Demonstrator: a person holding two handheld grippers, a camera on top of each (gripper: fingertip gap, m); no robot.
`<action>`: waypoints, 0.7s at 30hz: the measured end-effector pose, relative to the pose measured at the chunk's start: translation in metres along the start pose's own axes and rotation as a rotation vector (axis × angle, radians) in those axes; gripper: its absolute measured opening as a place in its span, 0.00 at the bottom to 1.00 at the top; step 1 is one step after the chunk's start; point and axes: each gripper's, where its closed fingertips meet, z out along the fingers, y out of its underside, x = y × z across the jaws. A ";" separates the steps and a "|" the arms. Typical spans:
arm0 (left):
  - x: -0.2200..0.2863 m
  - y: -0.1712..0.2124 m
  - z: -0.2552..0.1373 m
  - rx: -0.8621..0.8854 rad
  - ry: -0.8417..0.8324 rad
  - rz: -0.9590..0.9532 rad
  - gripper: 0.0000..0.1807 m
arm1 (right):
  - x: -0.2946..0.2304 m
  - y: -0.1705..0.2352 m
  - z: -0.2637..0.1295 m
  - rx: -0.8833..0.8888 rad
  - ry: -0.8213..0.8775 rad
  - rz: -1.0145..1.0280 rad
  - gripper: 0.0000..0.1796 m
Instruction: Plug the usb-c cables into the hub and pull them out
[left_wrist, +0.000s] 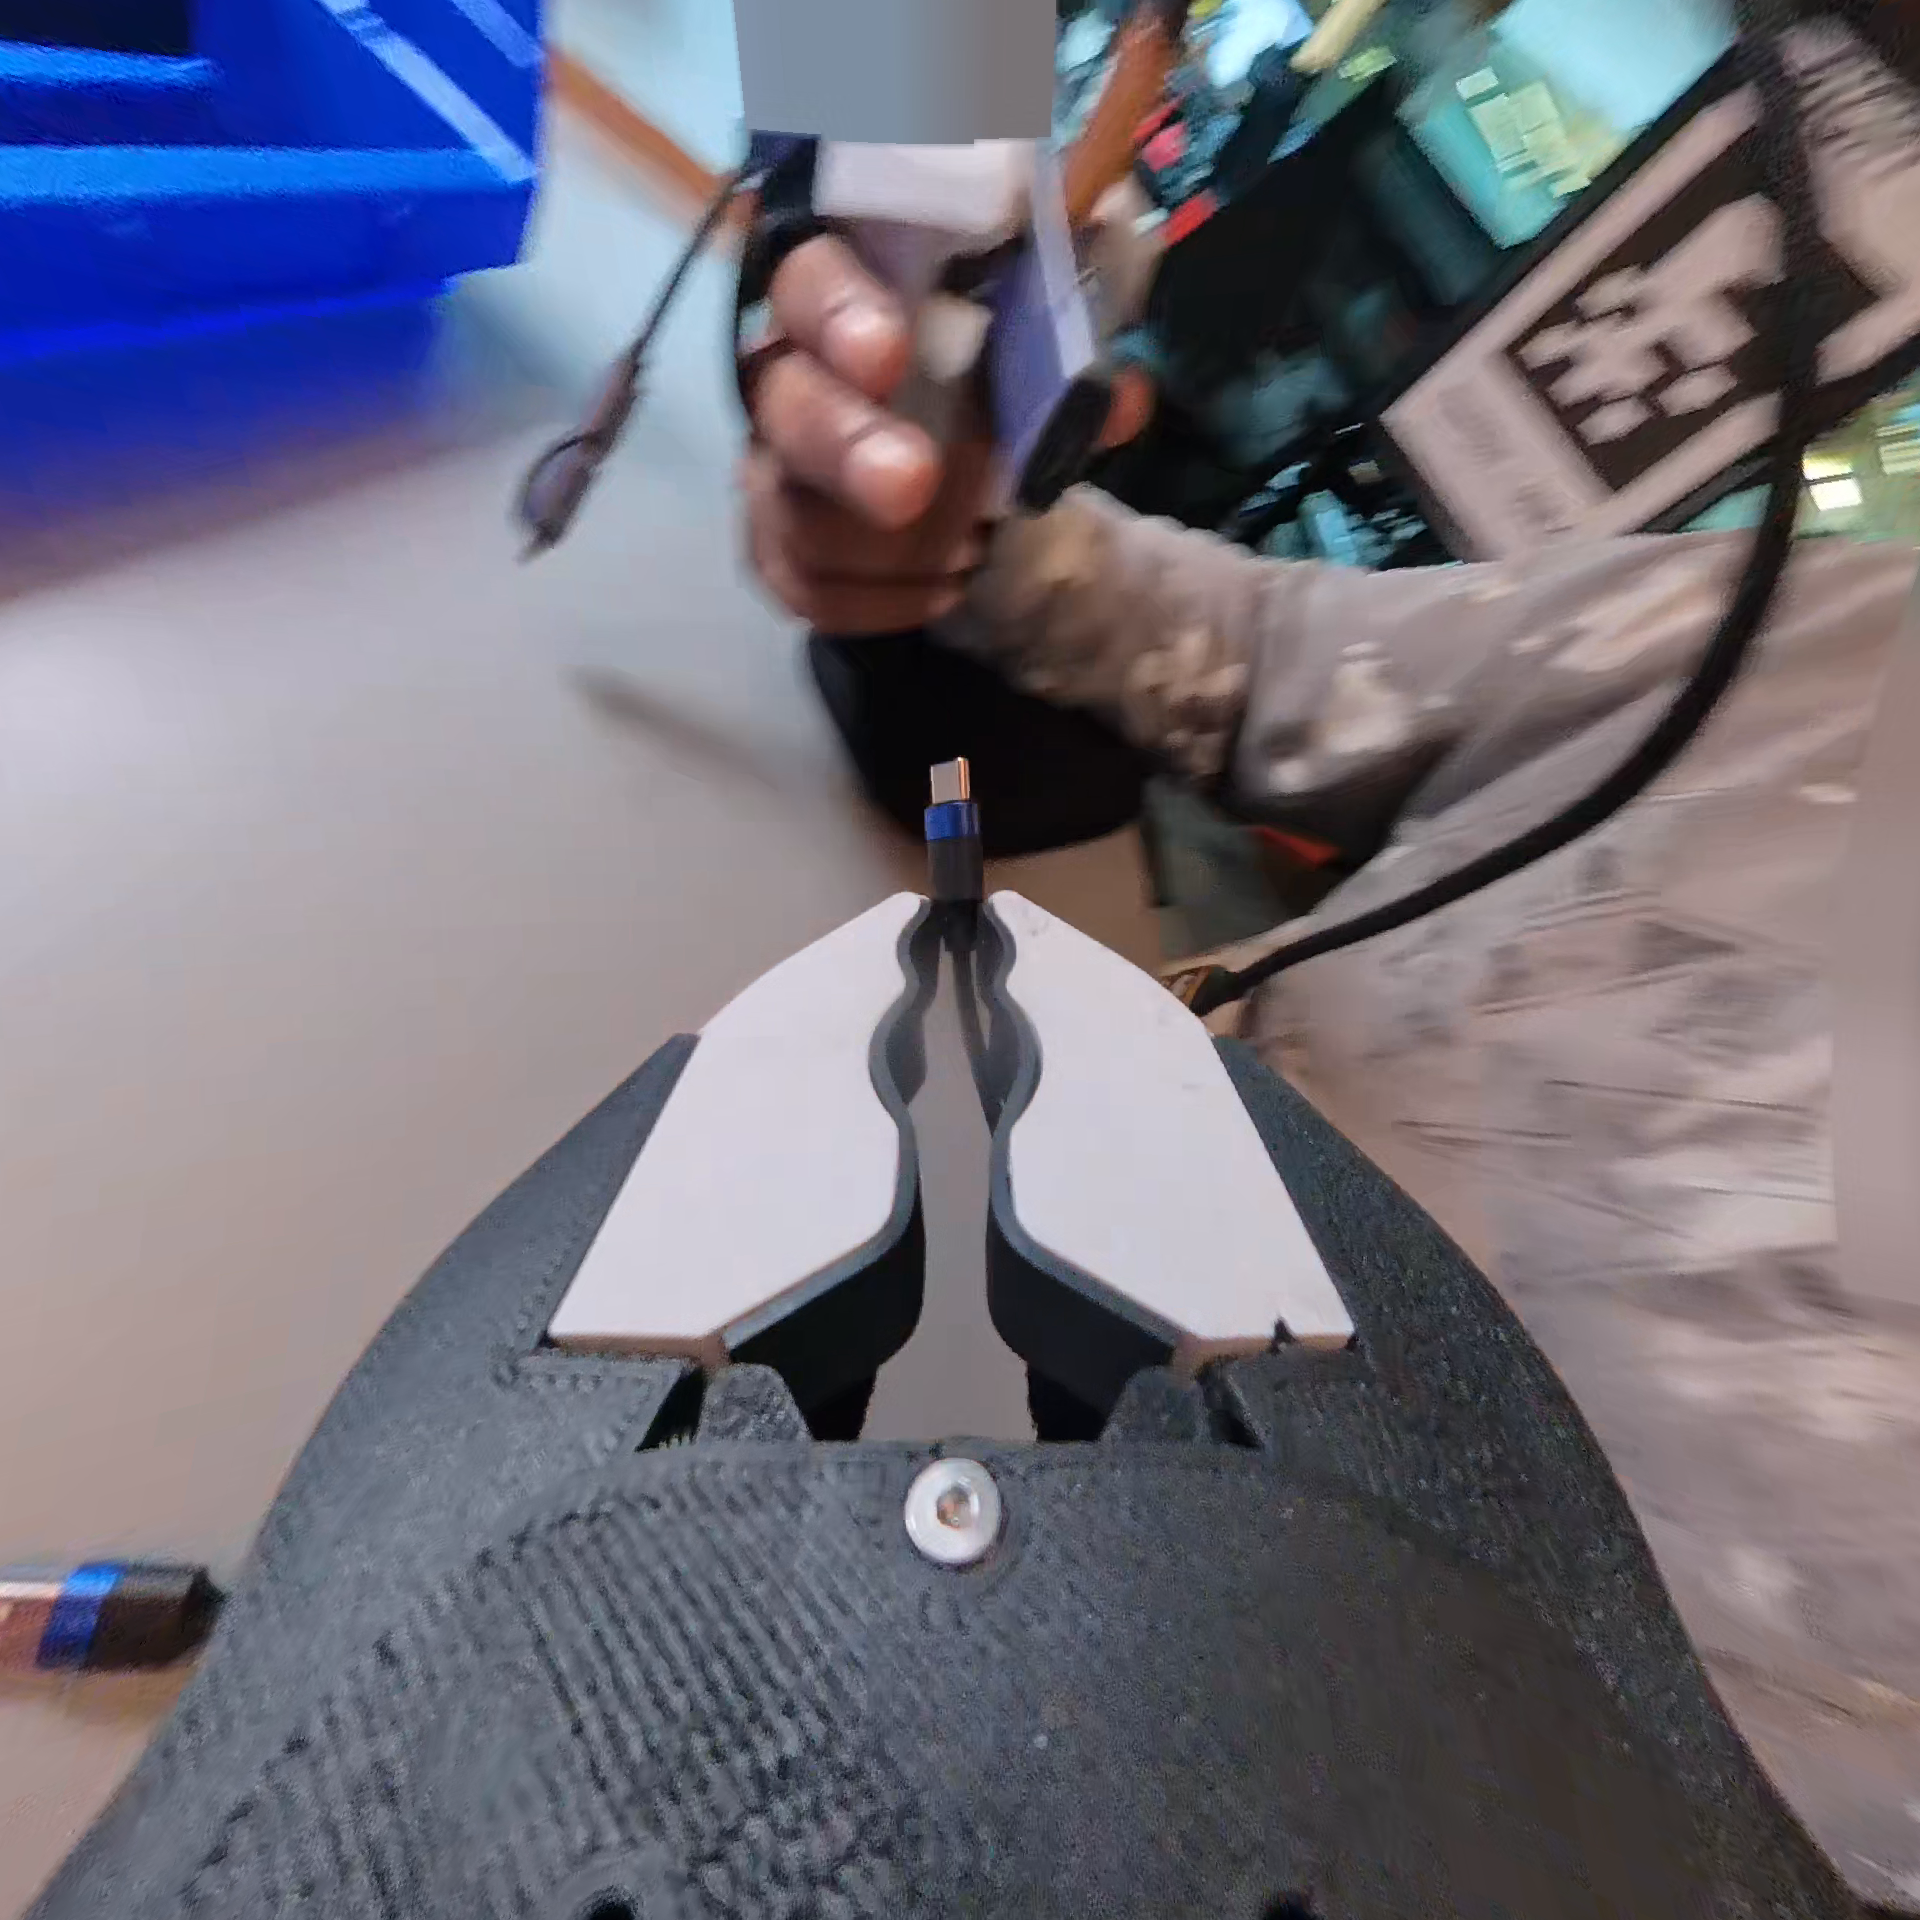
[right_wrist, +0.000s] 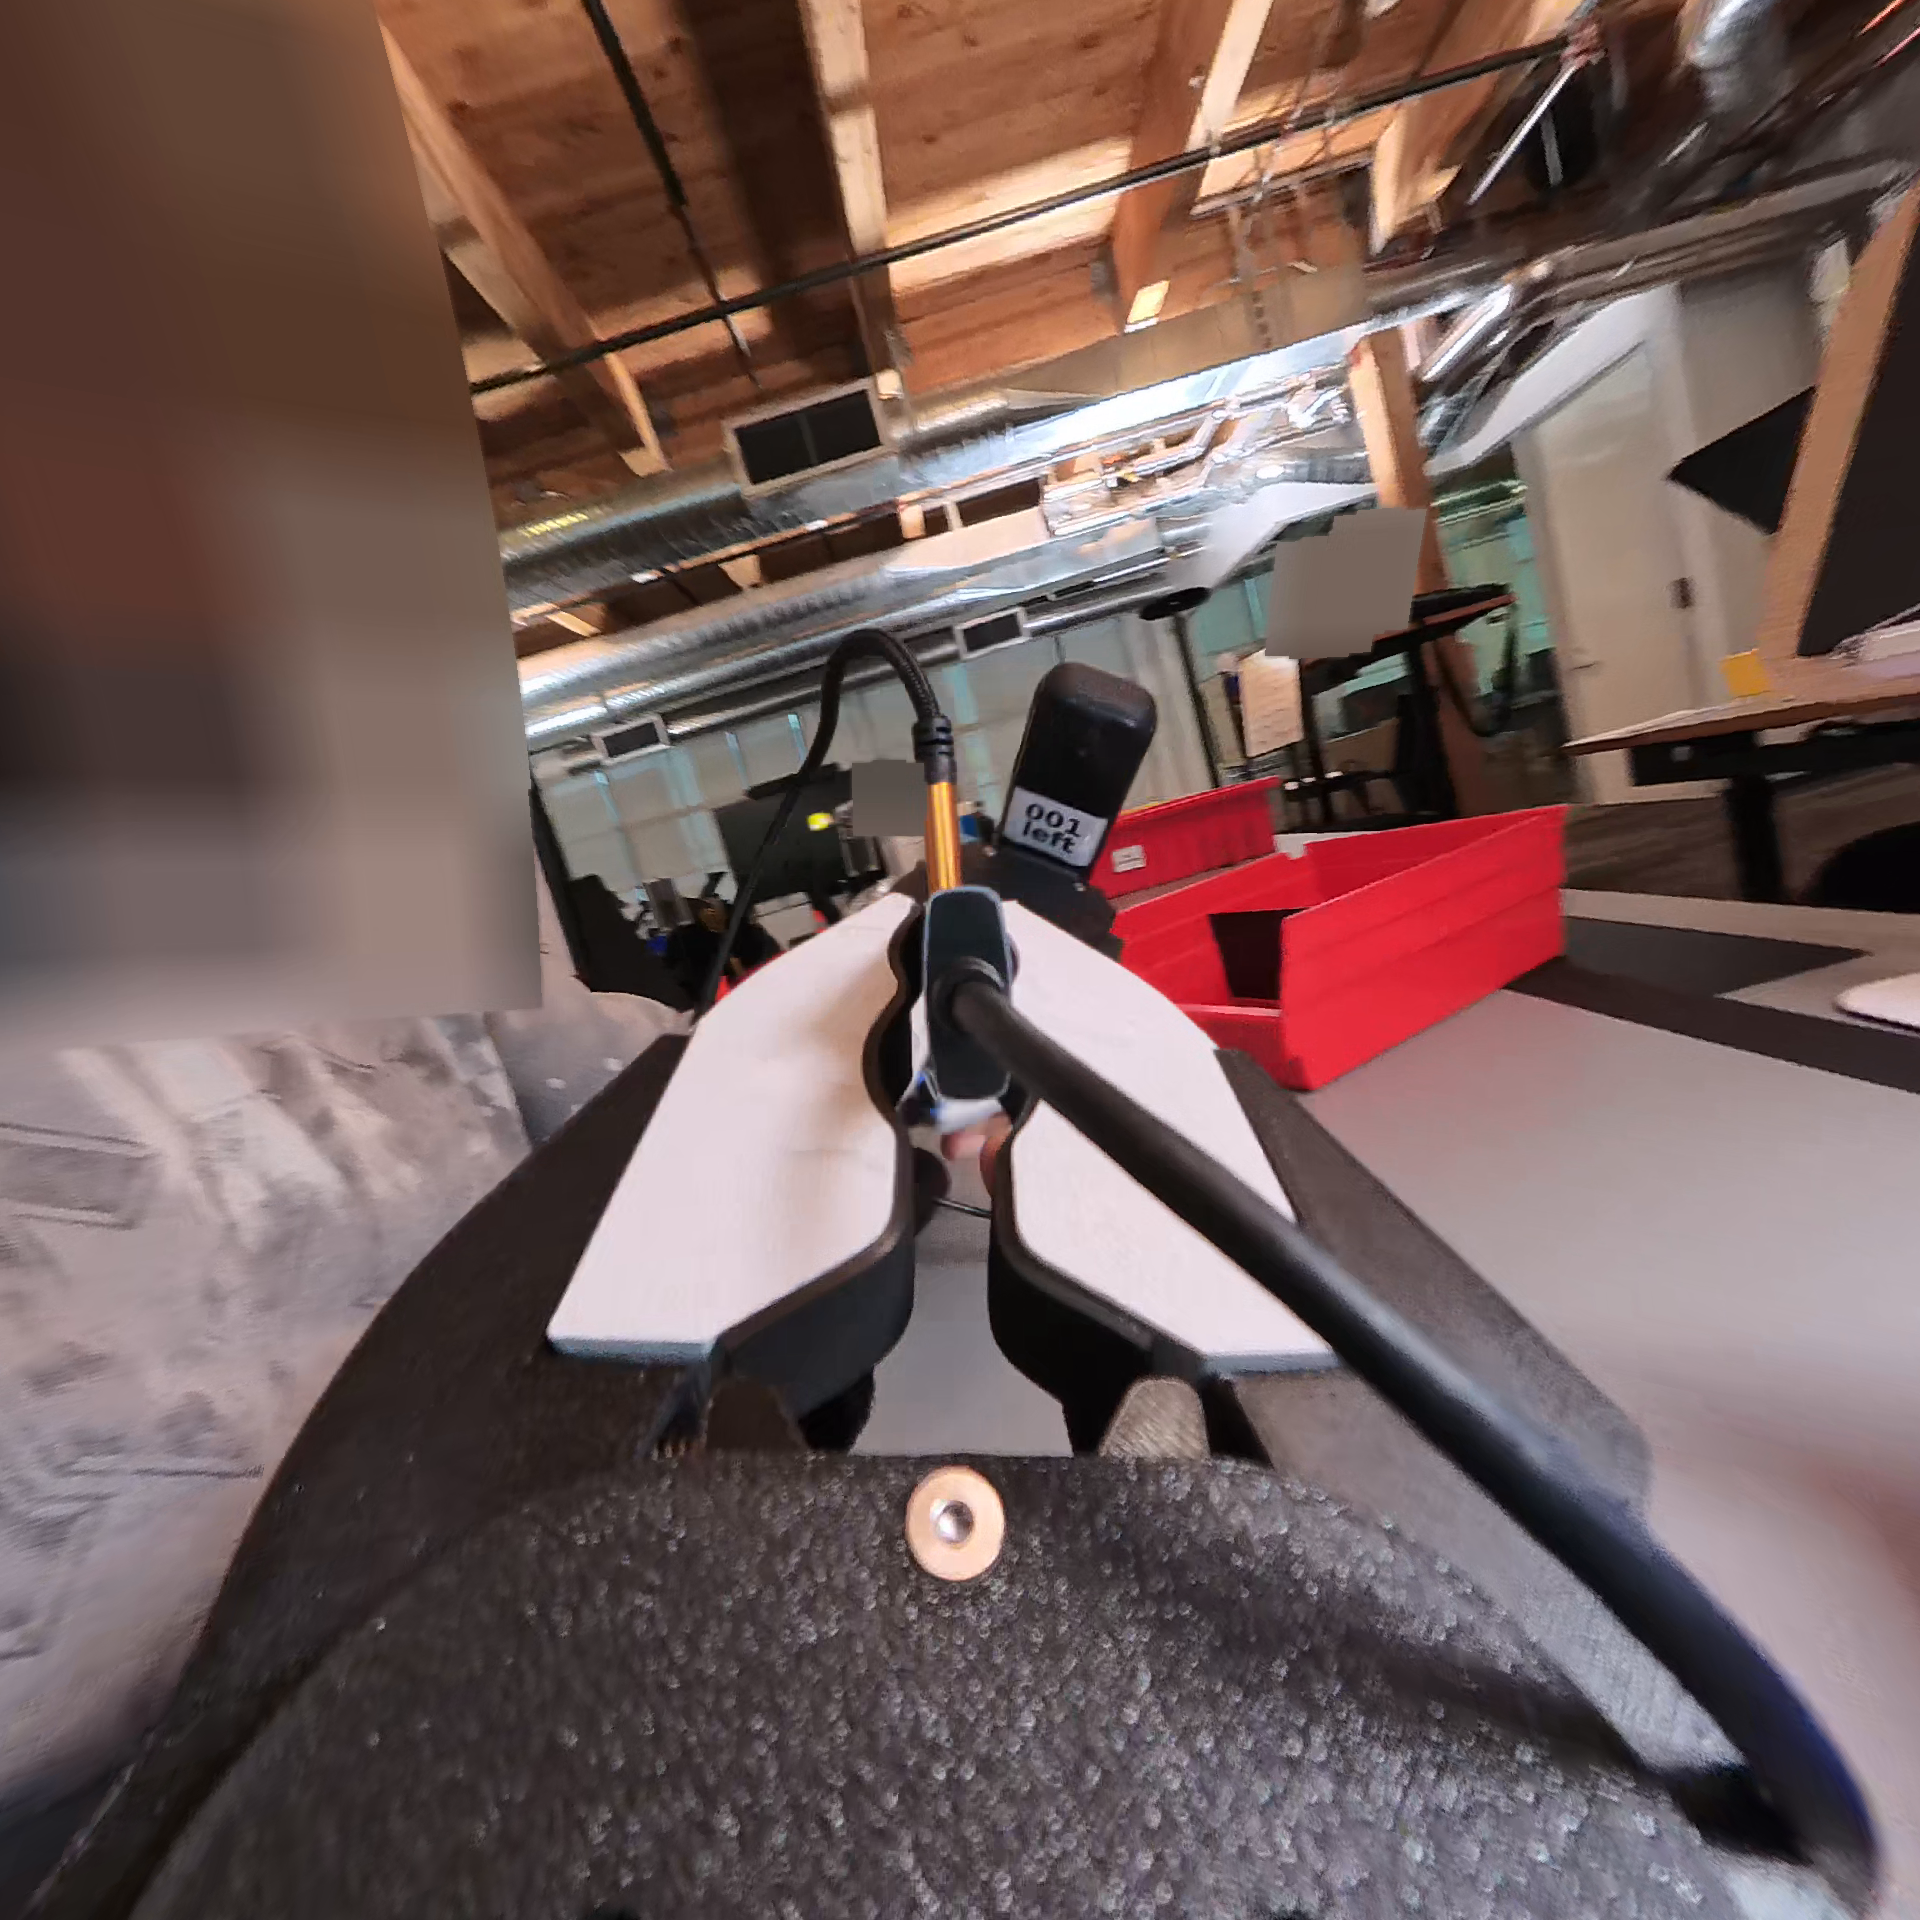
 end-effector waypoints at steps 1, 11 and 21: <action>0.012 -0.004 0.002 0.016 0.055 -0.006 0.04 | -0.002 0.001 0.000 -0.004 -0.023 0.022 0.05; 0.028 -0.009 0.005 0.068 0.183 -0.097 0.04 | -0.016 0.020 0.005 -0.106 -0.143 0.113 0.05; 0.027 -0.002 0.008 0.033 0.194 -0.126 0.04 | -0.017 0.031 0.006 -0.173 -0.139 0.088 0.05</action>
